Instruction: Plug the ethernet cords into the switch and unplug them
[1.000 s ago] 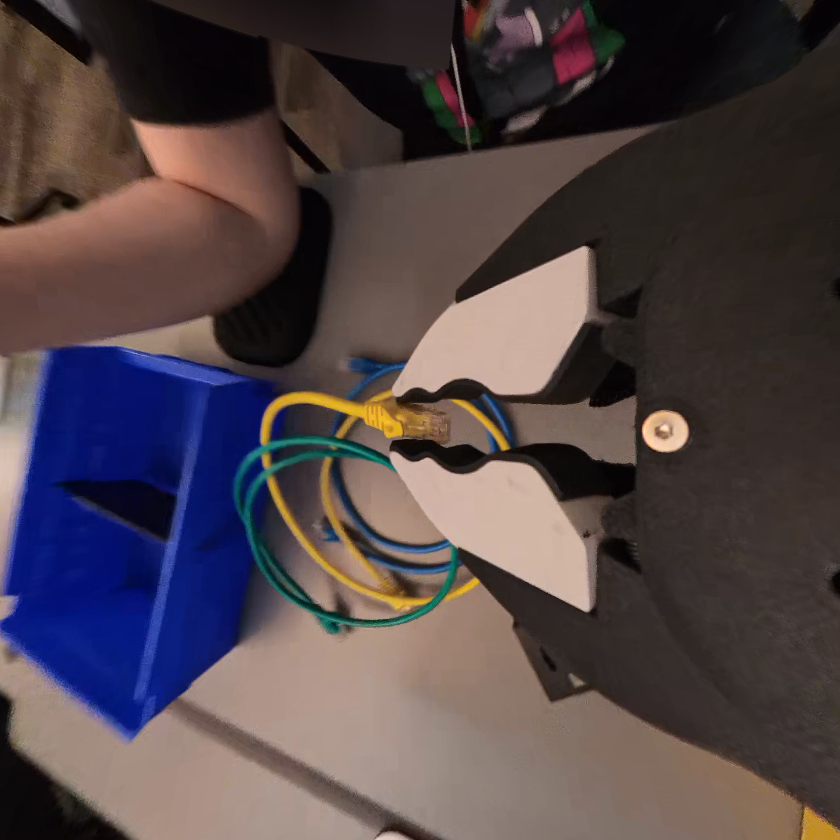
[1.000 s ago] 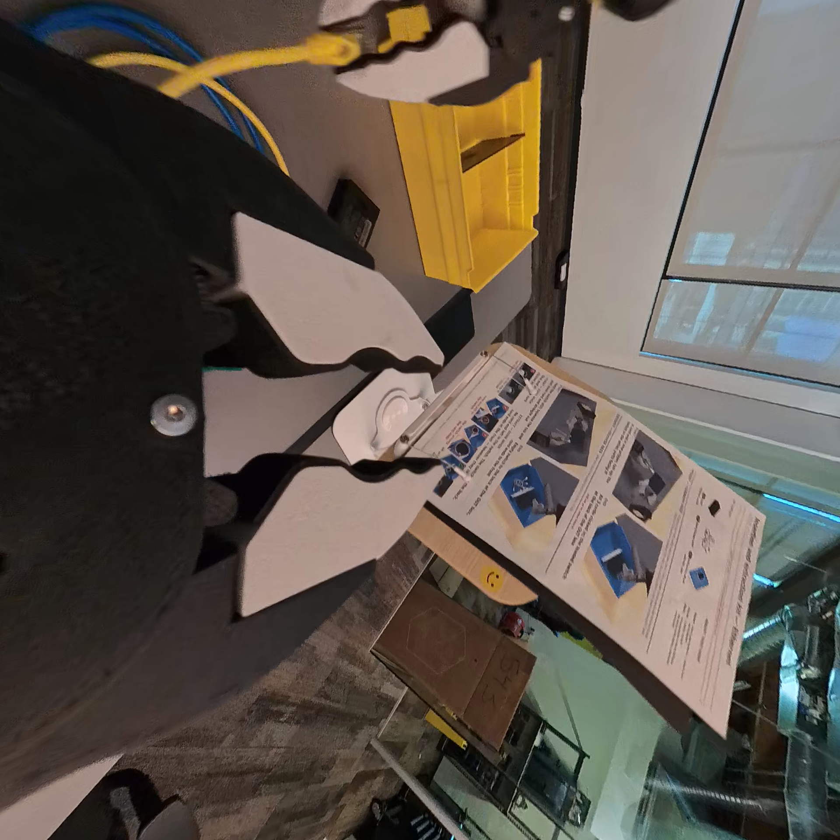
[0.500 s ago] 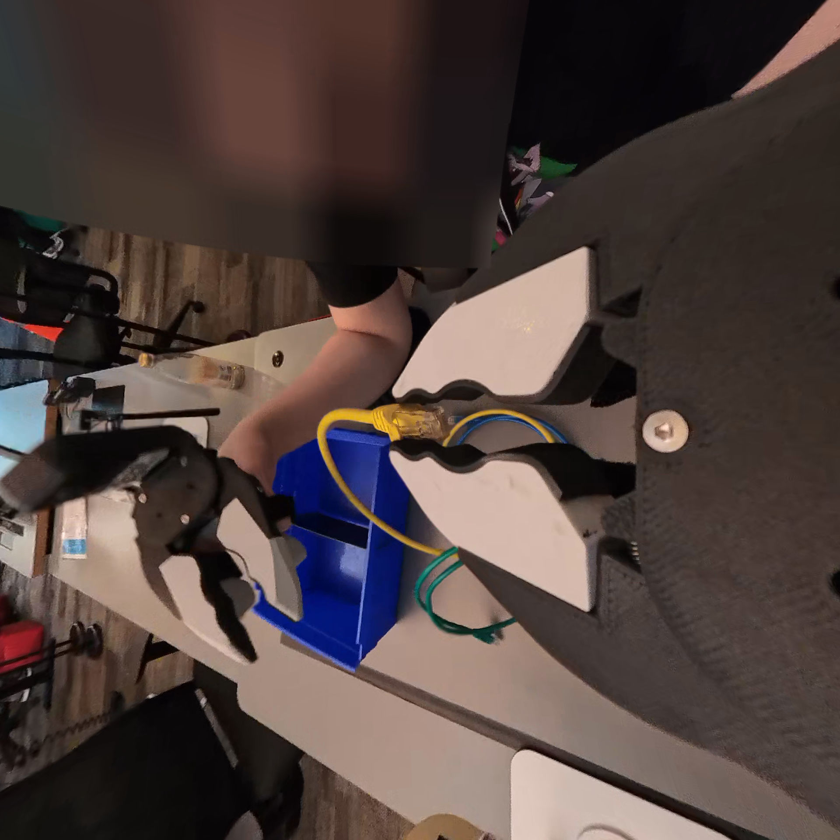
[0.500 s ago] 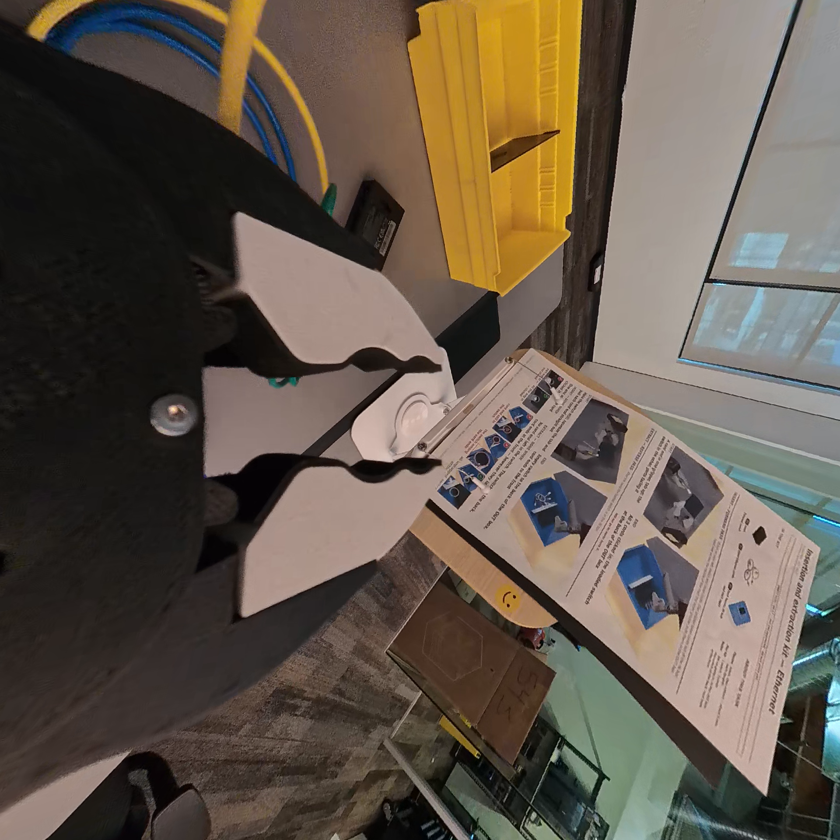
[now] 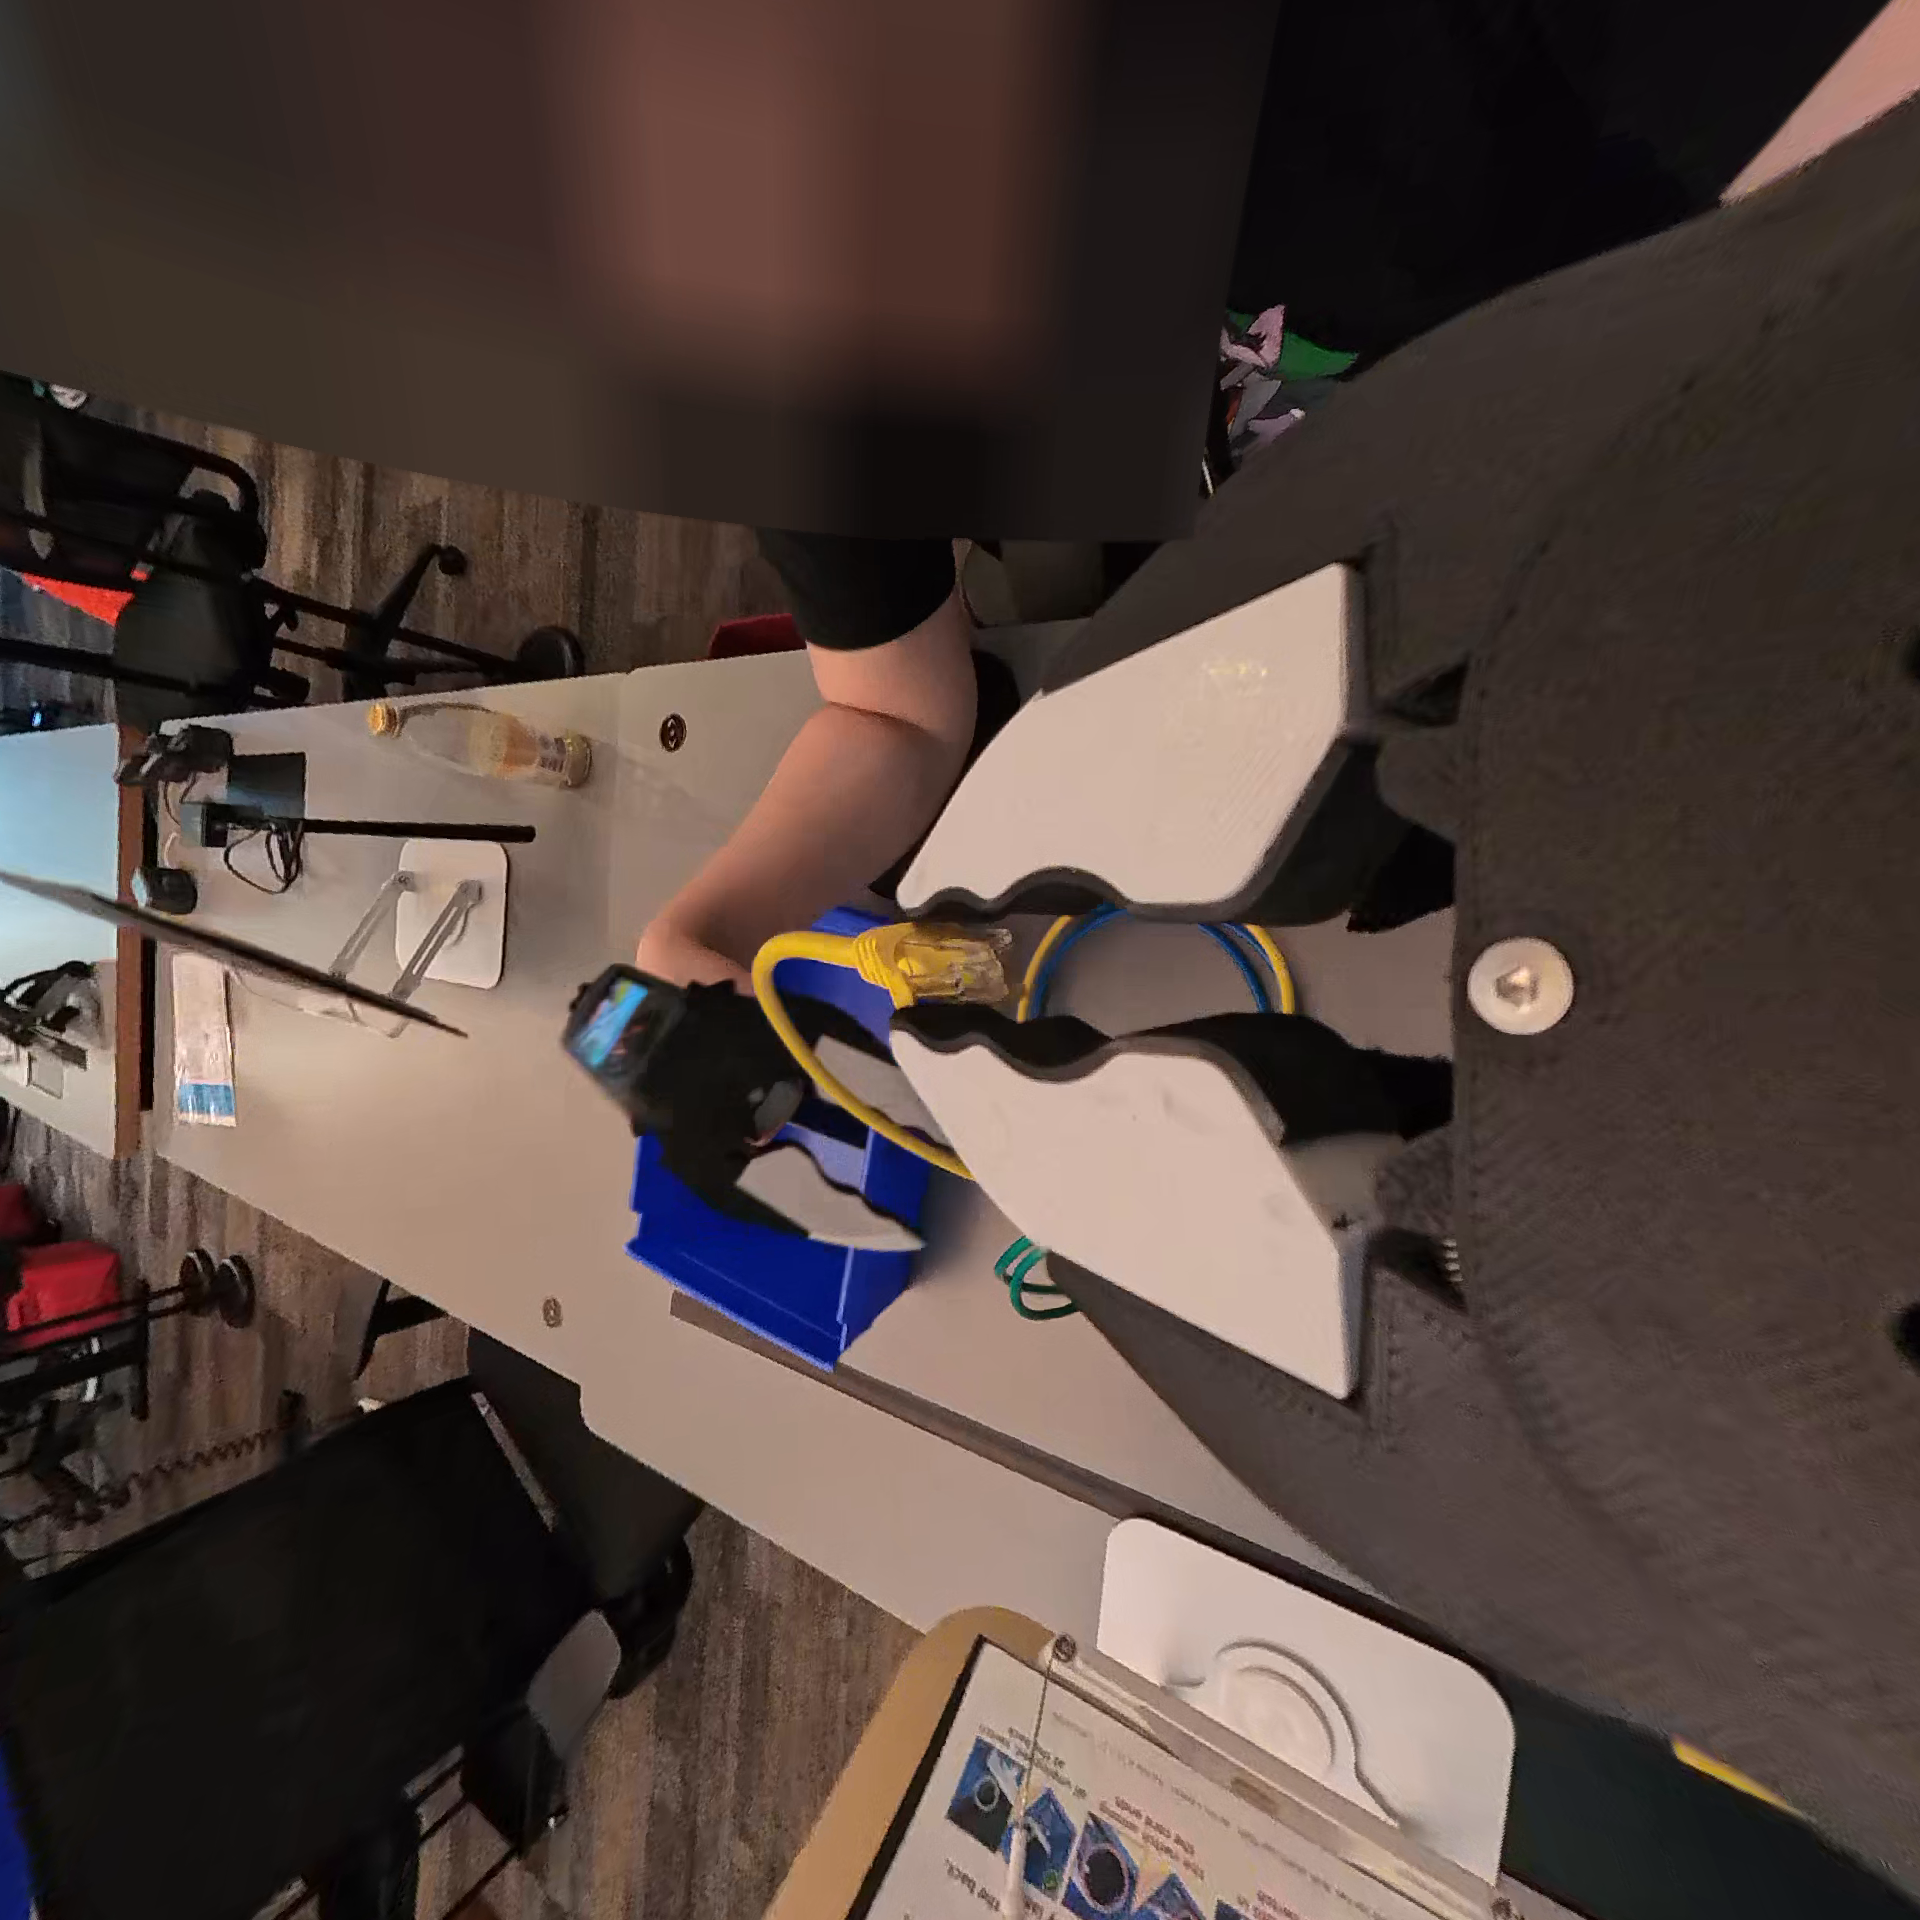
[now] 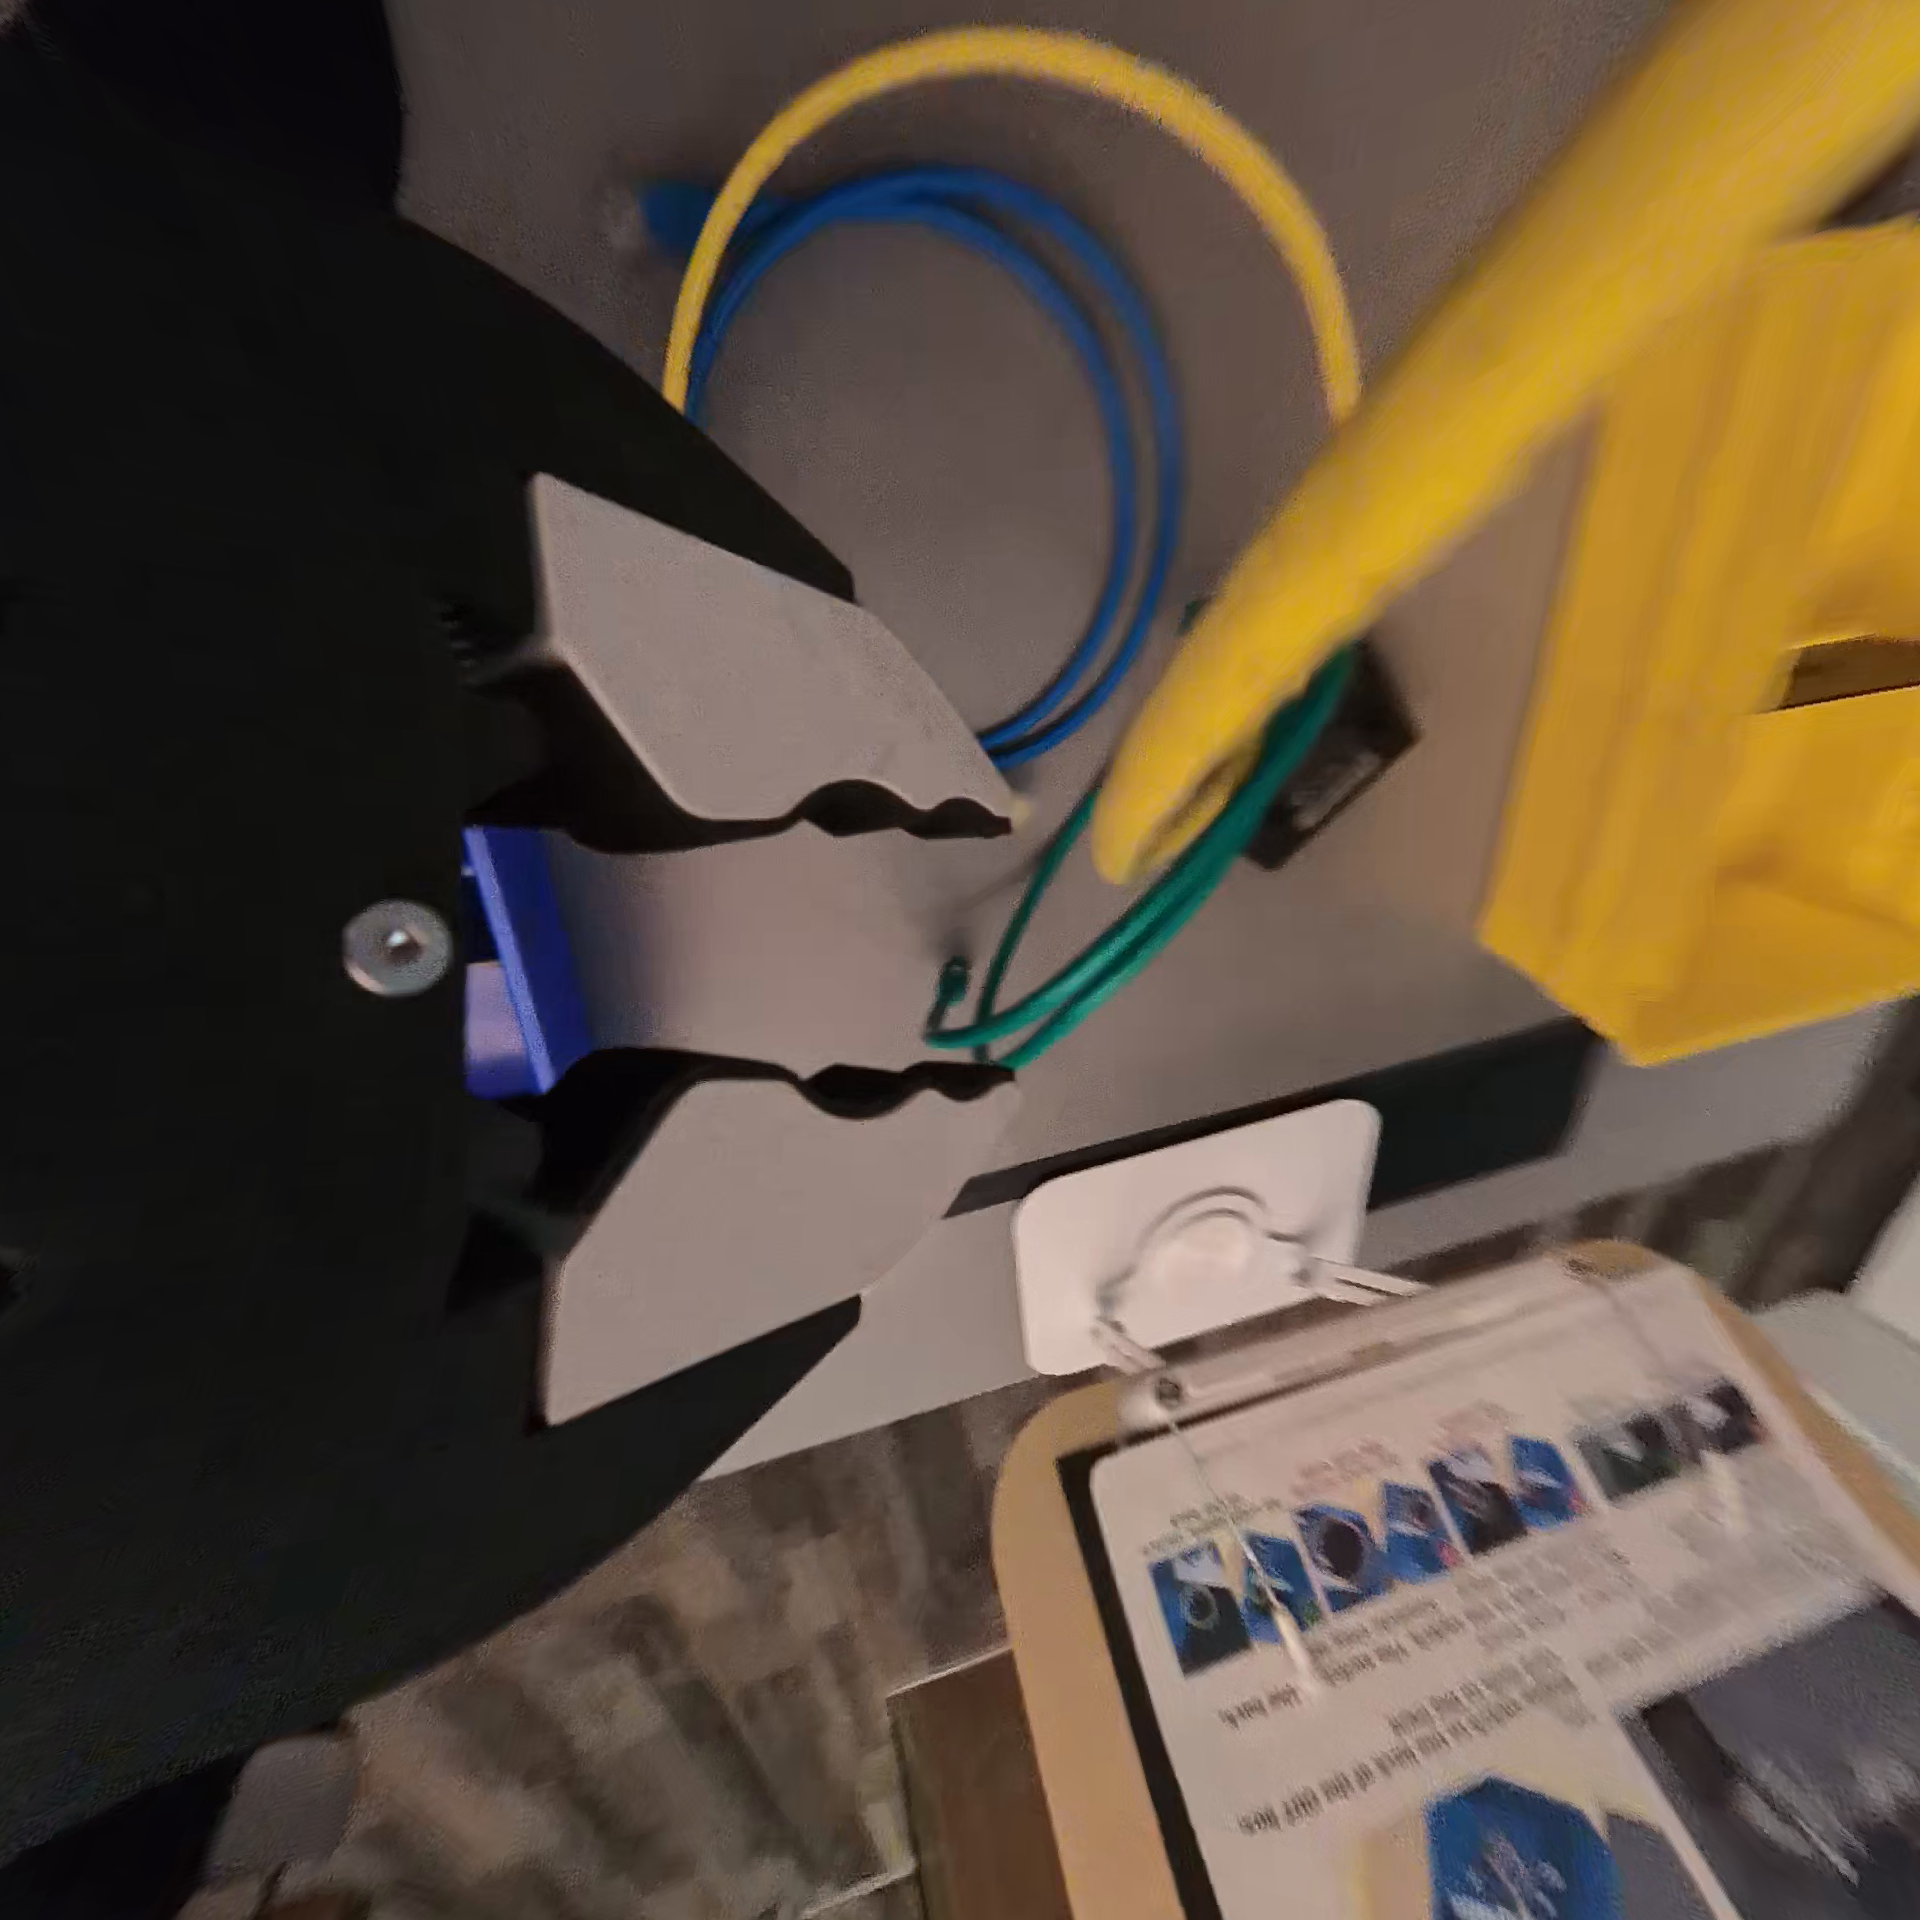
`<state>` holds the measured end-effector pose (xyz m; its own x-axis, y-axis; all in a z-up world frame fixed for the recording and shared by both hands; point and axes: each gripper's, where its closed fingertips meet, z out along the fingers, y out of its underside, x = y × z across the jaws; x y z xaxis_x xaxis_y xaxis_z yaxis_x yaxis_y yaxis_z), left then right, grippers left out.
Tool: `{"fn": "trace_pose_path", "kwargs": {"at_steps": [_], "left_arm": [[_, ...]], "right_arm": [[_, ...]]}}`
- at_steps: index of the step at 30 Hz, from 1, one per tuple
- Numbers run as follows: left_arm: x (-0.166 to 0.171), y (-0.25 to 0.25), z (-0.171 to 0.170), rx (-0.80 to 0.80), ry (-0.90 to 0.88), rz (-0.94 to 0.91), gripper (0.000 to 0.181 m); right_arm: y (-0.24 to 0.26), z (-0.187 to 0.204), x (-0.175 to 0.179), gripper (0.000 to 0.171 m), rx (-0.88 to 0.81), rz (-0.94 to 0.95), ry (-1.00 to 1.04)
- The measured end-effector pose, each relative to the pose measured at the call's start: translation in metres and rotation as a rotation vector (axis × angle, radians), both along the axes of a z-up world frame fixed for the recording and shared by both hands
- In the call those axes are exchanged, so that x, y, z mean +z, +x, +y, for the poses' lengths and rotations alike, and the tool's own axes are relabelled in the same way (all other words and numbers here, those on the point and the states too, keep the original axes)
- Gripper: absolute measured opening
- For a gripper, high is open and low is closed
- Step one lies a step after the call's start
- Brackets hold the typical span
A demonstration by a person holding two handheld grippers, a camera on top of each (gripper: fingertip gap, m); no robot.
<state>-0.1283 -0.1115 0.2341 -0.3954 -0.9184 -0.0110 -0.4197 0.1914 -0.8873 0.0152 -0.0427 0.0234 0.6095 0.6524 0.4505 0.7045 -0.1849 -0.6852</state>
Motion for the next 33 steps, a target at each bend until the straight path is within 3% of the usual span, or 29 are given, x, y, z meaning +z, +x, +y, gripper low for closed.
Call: {"fn": "trace_pose_path", "kwargs": {"at_steps": [5,9,14,15,17,18,27,33], "left_arm": [[-0.012,-0.01,-0.001,-0.041,-0.066,0.003,0.014],[-0.035,-0.019,-0.008,-0.065,-0.051,-0.004,0.014],[-0.037,-0.031,-0.008,-0.07,-0.045,-0.039,0.014],[-0.037,-0.034,-0.007,-0.073,-0.05,-0.037,0.014],[-0.041,-0.036,-0.003,-0.057,-0.05,-0.032,0.014],[-0.045,-0.037,0.0,-0.041,-0.053,-0.016,0.014],[-0.114,-0.04,0.011,0.0,-0.136,0.156,0.013],[-0.185,-0.033,-0.011,-0.063,-0.182,0.278,0.013]], "right_arm": [[-0.01,0.018,-0.012,0.041,0.001,0.061,-0.055],[-0.013,0.029,-0.013,0.053,0.025,0.134,-0.027],[-0.03,0.035,-0.051,0.06,0.089,0.04,-0.119],[-0.03,0.039,-0.061,0.057,0.075,0.009,-0.145],[-0.031,0.042,-0.075,0.014,0.082,-0.067,-0.183],[-0.035,0.042,-0.073,0.01,0.103,-0.055,-0.174],[-0.031,0.01,0.017,0.0,0.203,0.221,0.064],[0.005,-0.004,0.105,0.001,0.086,0.513,0.37]]}}
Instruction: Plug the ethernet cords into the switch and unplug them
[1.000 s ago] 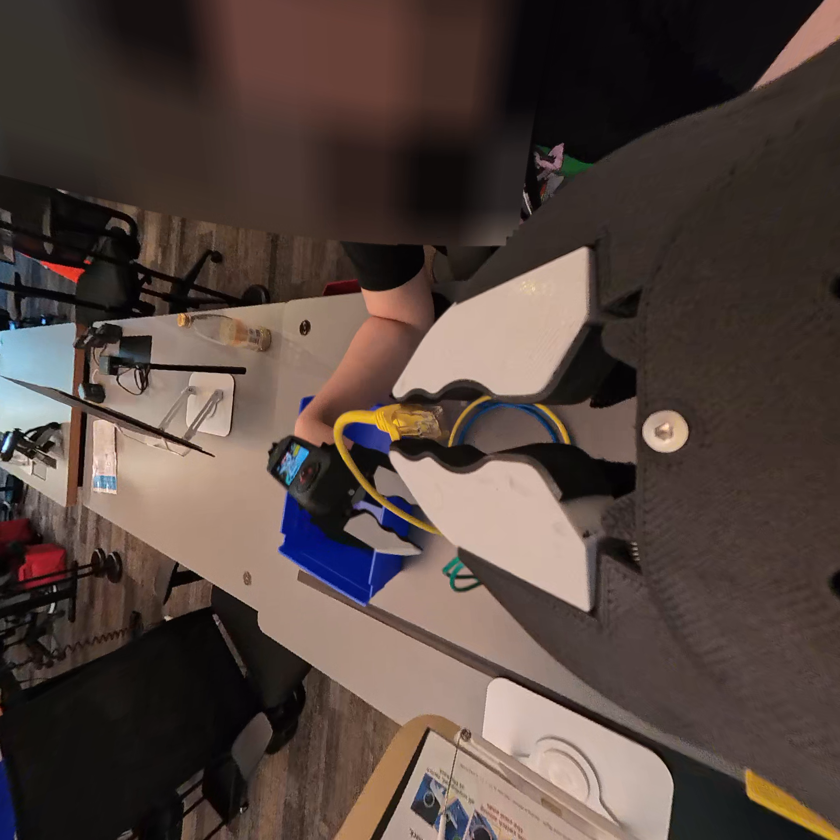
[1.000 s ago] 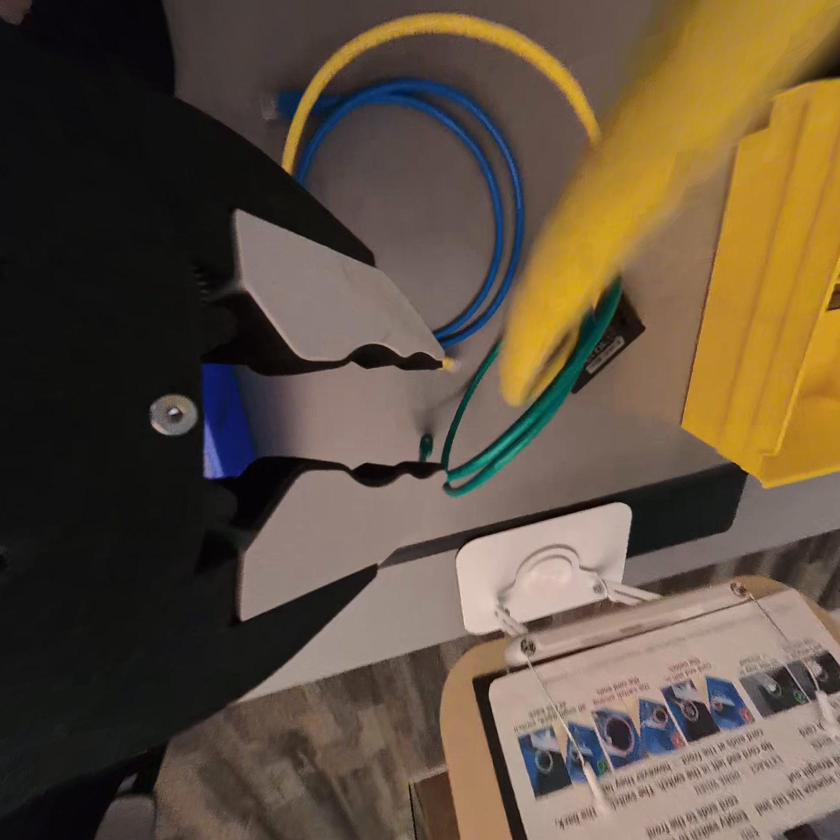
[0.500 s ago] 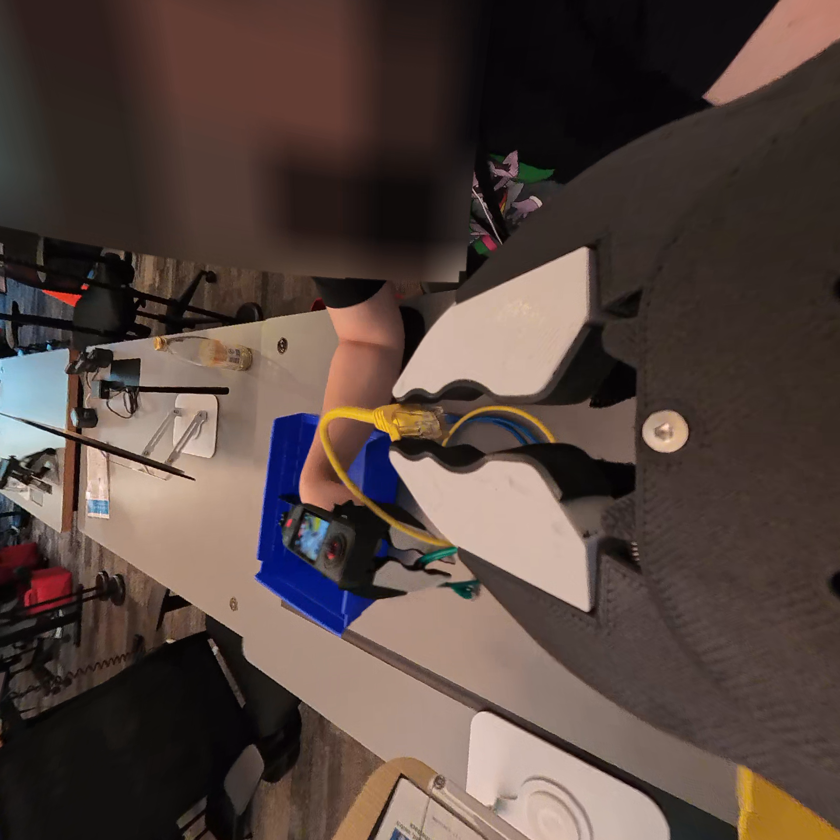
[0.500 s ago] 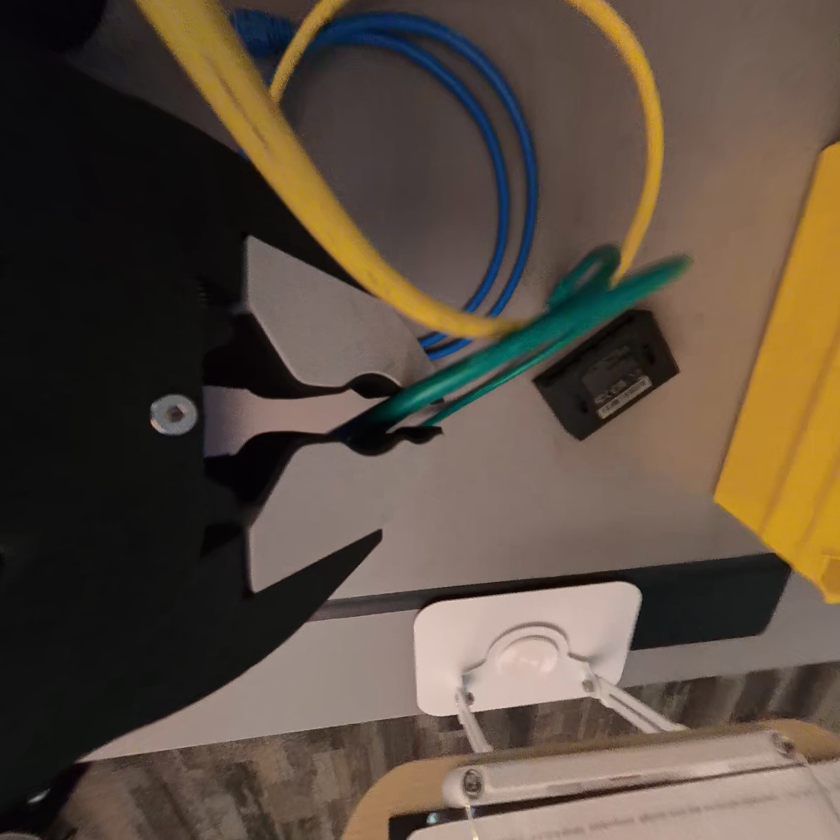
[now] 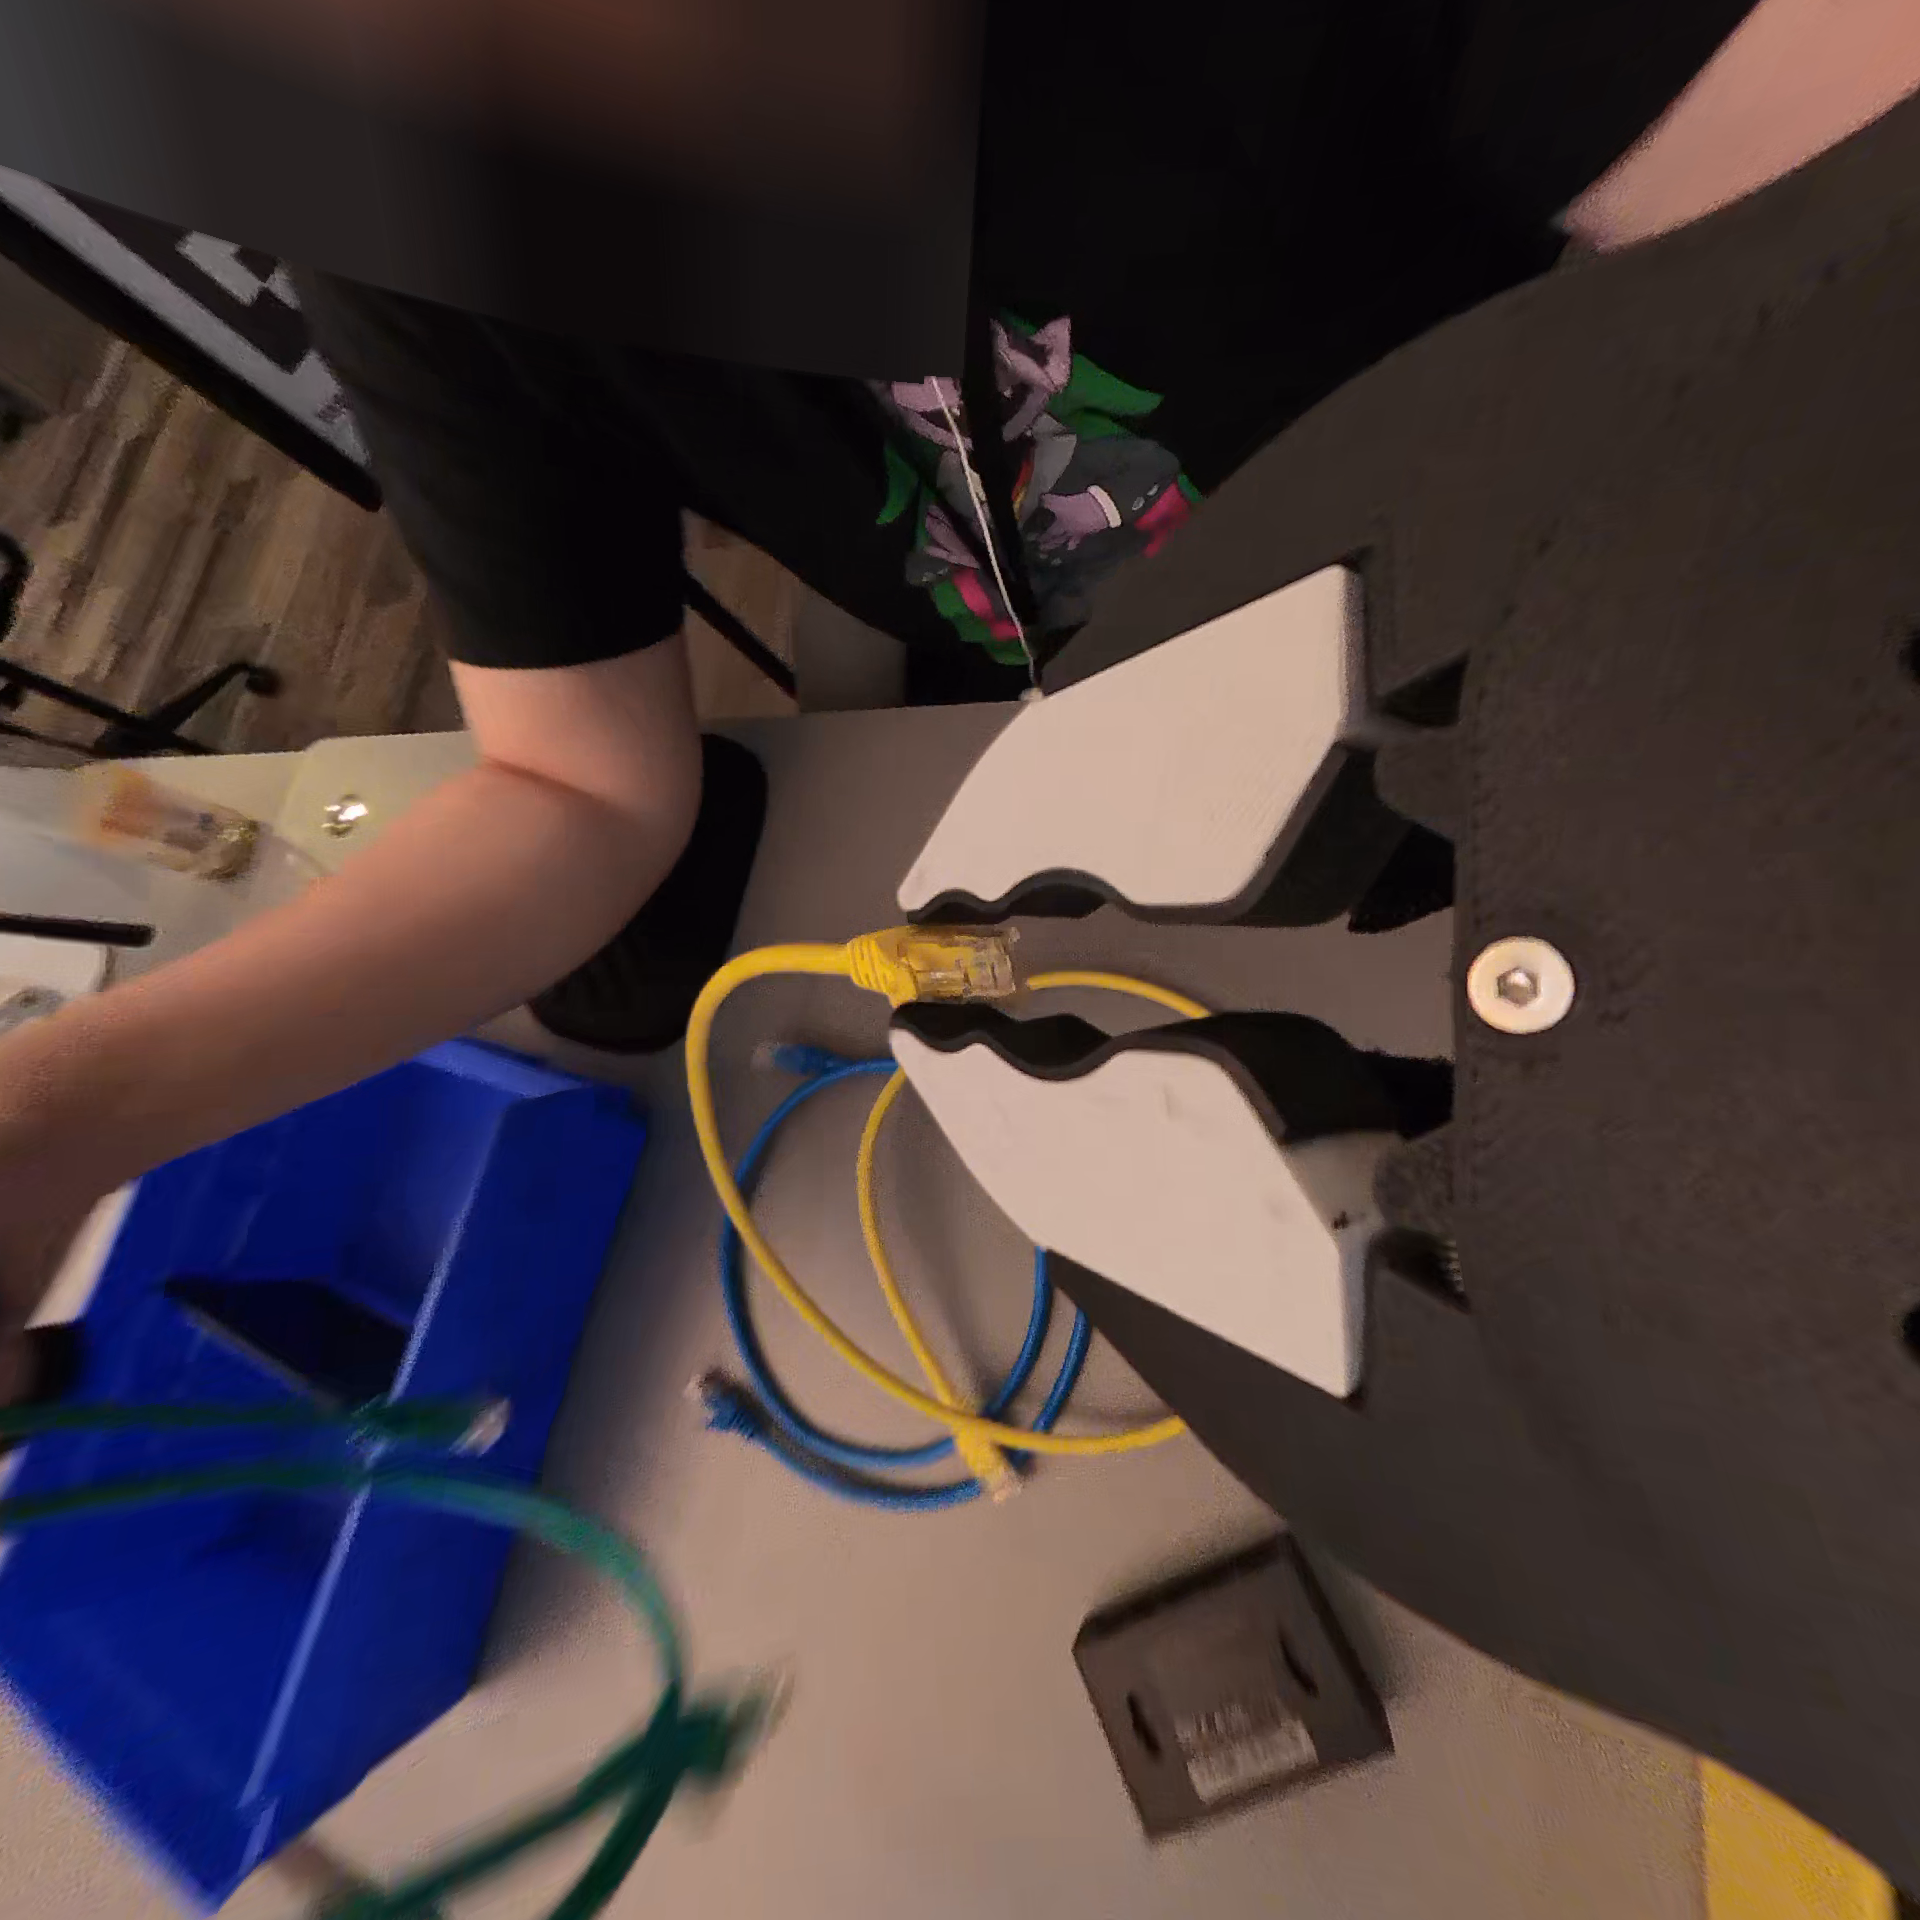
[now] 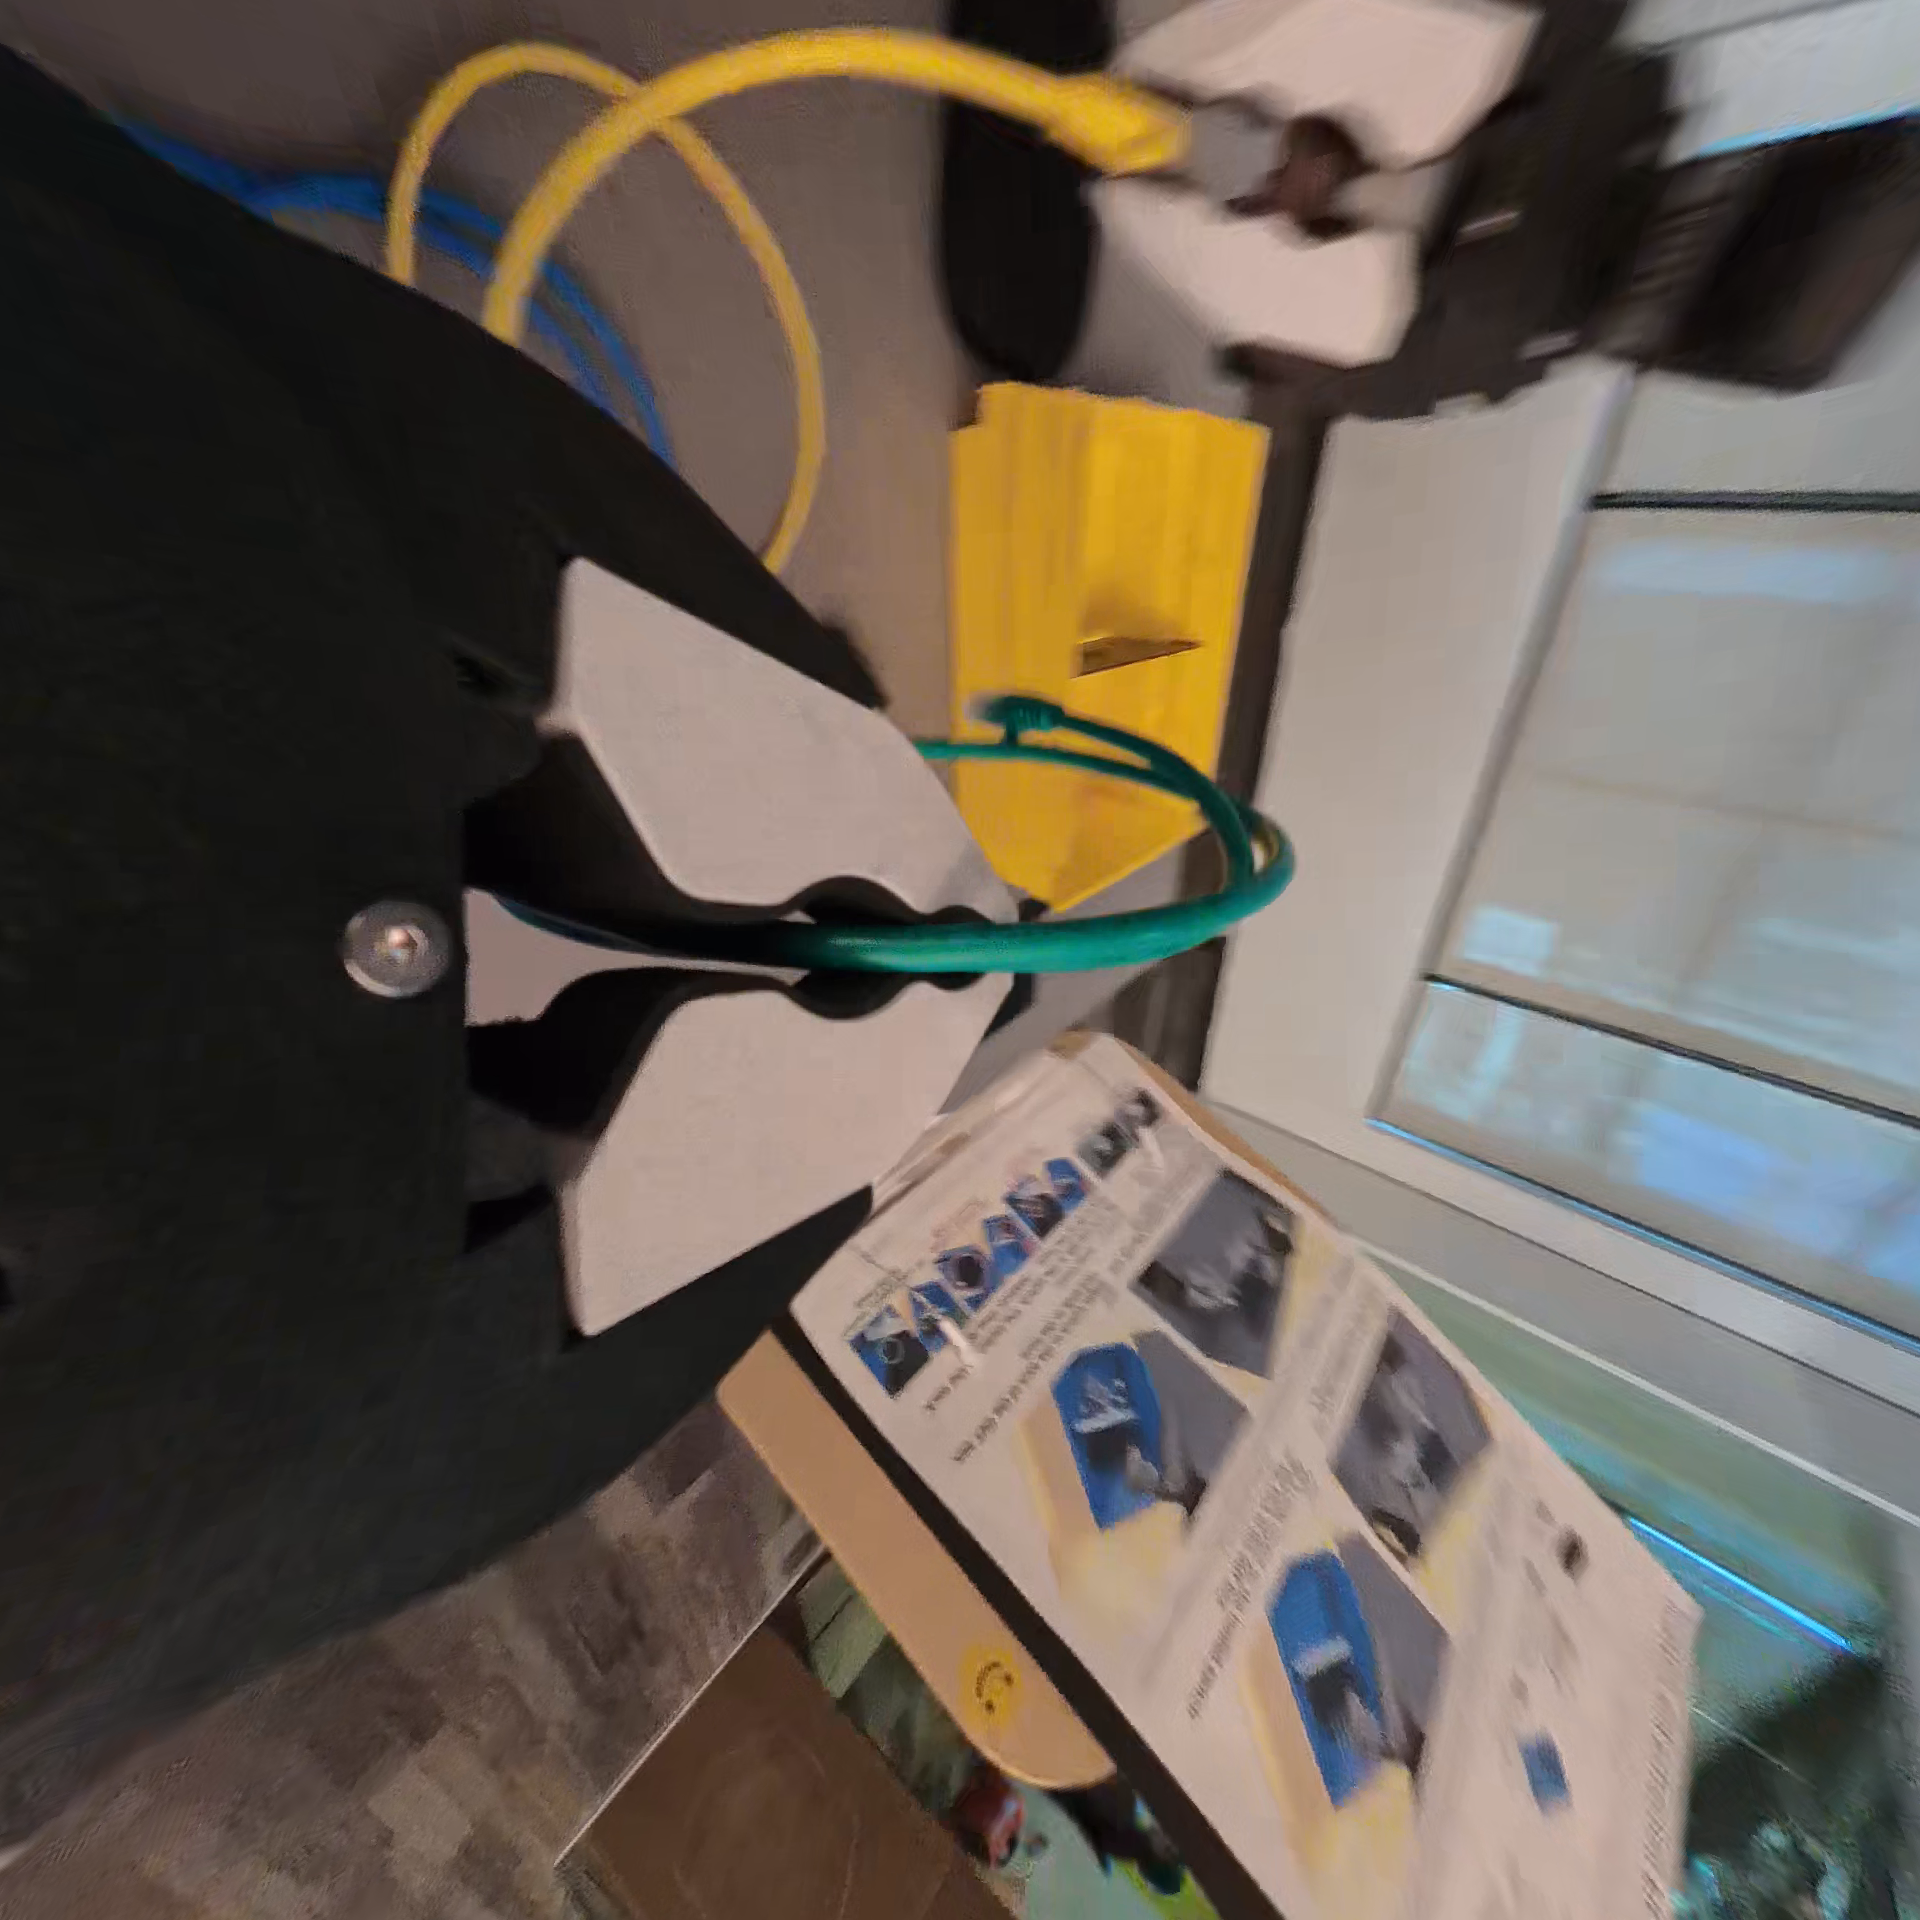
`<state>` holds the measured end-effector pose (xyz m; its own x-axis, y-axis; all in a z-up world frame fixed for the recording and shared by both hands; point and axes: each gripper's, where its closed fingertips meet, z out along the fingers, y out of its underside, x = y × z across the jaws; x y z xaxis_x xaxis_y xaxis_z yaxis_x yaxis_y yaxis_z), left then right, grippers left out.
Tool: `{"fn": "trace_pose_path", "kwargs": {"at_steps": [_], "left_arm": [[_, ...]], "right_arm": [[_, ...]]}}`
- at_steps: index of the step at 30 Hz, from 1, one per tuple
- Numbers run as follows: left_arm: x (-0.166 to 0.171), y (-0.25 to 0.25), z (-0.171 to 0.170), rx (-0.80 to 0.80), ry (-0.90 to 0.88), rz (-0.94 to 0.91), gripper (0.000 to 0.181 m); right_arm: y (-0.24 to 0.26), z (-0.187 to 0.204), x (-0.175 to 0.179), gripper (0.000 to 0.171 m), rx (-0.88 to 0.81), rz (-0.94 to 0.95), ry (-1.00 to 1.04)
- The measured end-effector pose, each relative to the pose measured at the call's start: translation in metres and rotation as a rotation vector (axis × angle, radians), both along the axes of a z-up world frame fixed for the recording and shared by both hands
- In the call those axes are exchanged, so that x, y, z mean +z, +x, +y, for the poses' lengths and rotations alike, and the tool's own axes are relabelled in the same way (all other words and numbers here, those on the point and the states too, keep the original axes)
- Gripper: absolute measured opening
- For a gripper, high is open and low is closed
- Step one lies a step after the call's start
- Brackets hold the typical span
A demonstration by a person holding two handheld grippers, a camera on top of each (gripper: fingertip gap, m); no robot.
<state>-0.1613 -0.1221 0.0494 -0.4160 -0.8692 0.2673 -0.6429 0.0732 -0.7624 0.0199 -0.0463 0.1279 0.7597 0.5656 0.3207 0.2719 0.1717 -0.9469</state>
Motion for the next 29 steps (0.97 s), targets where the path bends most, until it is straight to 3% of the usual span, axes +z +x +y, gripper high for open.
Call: {"fn": "trace_pose_path", "kwargs": {"at_steps": [3,7,9,11,12,16,20,22,26,29], "left_arm": [[-0.043,0.013,-0.023,-0.044,-0.036,0.031,0.013],[-0.098,0.033,-0.059,-0.1,-0.078,0.002,0.012],[-0.116,0.038,-0.075,-0.132,-0.109,-0.023,0.025],[-0.123,0.043,-0.077,-0.118,-0.125,-0.041,0.055],[-0.121,0.045,-0.073,-0.099,-0.131,-0.065,0.054],[-0.089,0.049,-0.033,0.051,-0.072,-0.177,0.062],[-0.032,0.058,0.047,0.398,0.089,-0.365,0.064],[-0.005,0.063,0.067,0.467,0.078,-0.437,0.071],[0.054,0.064,0.04,0.222,-0.353,-0.578,0.077],[0.08,0.056,0.03,0.074,-0.613,-0.616,0.058]], "right_arm": [[0.006,-0.012,0.02,0.001,0.032,0.112,0.042],[0.013,-0.013,0.018,0.001,0.031,0.13,0.024],[0.015,-0.013,0.018,0.0,0.053,0.161,0.01],[0.019,-0.01,0.018,0.001,0.05,0.193,0.001],[0.02,-0.009,0.018,0.001,0.056,0.214,-0.004],[0.019,-0.012,0.026,0.001,0.111,0.275,0.047],[0.013,-0.02,0.037,0.001,0.213,0.362,0.076],[0.009,-0.027,0.044,0.001,0.27,0.396,0.105],[0.003,-0.038,0.052,0.001,0.32,0.396,0.177],[0.0,-0.046,0.054,0.001,0.346,0.376,0.212]]}}
